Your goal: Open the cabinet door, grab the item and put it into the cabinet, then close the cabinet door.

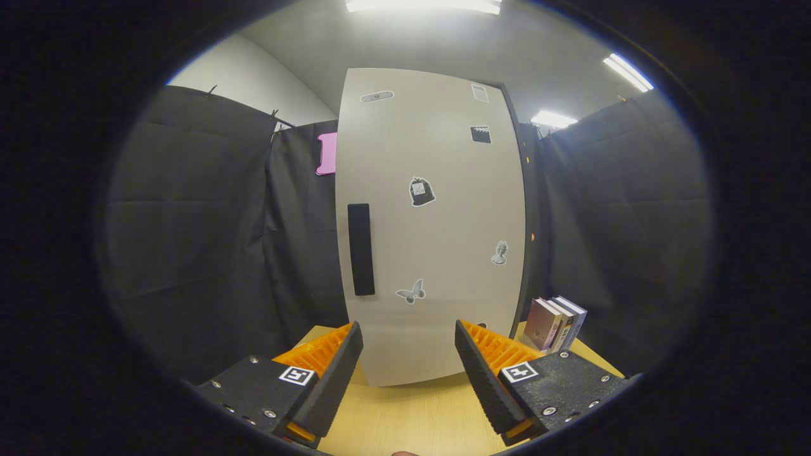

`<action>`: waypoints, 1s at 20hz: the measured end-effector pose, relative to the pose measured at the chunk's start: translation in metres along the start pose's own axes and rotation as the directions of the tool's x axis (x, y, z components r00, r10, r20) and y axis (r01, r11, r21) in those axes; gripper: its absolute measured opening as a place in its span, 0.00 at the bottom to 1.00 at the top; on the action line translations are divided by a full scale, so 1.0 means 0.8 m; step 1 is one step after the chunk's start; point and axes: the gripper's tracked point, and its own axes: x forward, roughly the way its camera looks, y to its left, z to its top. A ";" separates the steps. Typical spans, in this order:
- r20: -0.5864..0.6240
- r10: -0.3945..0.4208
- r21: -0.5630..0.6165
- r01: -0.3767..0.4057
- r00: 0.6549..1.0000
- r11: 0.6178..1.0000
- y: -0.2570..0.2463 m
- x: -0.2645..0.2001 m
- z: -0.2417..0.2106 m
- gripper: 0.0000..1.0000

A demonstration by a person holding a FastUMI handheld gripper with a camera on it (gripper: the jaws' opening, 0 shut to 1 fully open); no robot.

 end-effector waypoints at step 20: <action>-0.033 -0.012 -0.001 0.012 0.999 1.000 -0.002 -0.006 -0.014 0.91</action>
